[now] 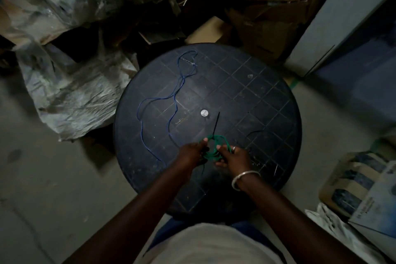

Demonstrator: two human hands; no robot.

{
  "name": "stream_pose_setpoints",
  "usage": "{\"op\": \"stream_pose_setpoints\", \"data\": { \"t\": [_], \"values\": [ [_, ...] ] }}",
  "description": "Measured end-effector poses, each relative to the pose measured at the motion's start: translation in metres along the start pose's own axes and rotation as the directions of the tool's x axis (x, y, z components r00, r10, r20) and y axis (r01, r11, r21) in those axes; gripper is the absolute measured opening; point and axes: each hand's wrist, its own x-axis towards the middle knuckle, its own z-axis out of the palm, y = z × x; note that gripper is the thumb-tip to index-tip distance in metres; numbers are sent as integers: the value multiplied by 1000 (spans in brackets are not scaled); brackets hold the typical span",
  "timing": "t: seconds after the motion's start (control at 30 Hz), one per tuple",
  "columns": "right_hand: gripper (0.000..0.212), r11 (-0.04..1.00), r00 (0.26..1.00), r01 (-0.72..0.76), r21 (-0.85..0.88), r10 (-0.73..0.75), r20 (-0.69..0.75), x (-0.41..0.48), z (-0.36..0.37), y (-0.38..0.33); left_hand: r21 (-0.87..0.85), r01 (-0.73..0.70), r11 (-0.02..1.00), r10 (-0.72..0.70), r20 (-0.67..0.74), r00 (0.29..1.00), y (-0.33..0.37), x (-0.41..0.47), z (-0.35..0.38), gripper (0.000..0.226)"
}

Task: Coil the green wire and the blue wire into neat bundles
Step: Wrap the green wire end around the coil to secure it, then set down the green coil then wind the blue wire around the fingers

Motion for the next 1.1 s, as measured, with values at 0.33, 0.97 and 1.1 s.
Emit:
{"op": "stream_pose_setpoints", "data": {
  "t": [0.33, 0.97, 1.1],
  "values": [
    [29, 998, 978, -7, -62, -6, -208, 183, 21, -37, 69, 28, 997, -35, 96, 995, 45, 146, 28, 24],
    [100, 904, 758, -50, -425, -243, -605, 215, -2, 24, 954, 82, 289, 359, -187, 914, -86, 128, -104, 61],
    [78, 875, 814, 3, -485, -284, -507, 160, 14, 68, 994, 103, 46, 251, -111, 961, -112, 118, -136, 54]
  ]
}}
